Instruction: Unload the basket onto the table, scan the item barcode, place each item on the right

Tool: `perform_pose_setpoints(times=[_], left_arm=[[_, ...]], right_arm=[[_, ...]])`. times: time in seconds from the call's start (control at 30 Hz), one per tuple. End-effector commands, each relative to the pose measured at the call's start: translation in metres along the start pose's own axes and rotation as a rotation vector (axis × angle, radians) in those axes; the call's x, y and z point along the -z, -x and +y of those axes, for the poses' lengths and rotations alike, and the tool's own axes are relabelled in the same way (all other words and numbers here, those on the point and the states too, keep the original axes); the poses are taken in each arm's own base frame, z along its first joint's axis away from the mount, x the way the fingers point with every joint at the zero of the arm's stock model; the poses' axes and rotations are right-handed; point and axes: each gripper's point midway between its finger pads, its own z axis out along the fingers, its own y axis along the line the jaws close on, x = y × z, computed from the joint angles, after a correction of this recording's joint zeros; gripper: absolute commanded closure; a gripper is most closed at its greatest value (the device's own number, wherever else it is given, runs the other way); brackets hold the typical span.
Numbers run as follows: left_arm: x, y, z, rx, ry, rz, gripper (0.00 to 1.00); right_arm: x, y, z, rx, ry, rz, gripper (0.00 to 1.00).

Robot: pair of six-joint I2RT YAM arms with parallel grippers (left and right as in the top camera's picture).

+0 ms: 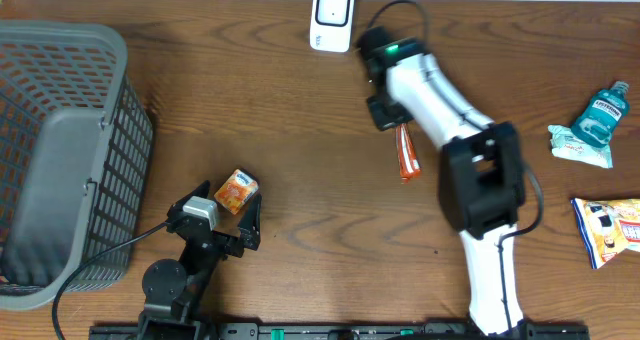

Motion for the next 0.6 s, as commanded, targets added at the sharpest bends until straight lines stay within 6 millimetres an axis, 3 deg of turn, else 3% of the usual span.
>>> perform_pose_setpoints(times=[0.0, 0.2, 0.37, 0.57], left_arm=[[-0.001, -0.016, 0.002, 0.004, 0.002, 0.046, 0.02], [-0.001, -0.016, 0.002, 0.004, 0.002, 0.046, 0.02], [-0.001, -0.016, 0.002, 0.004, 0.002, 0.046, 0.02], [-0.001, -0.016, 0.002, 0.004, 0.002, 0.046, 0.02]], right_arm=[[0.044, 0.012, -0.012, -0.117, -0.346, -0.176, 0.99], [0.068, 0.008, 0.078, 0.023, -0.346, -0.308, 0.98], [0.060, 0.000, 0.116, 0.061, -0.340, -0.328, 0.99], [0.076, -0.004, 0.082, 0.030, -0.630, -0.404, 0.99]])
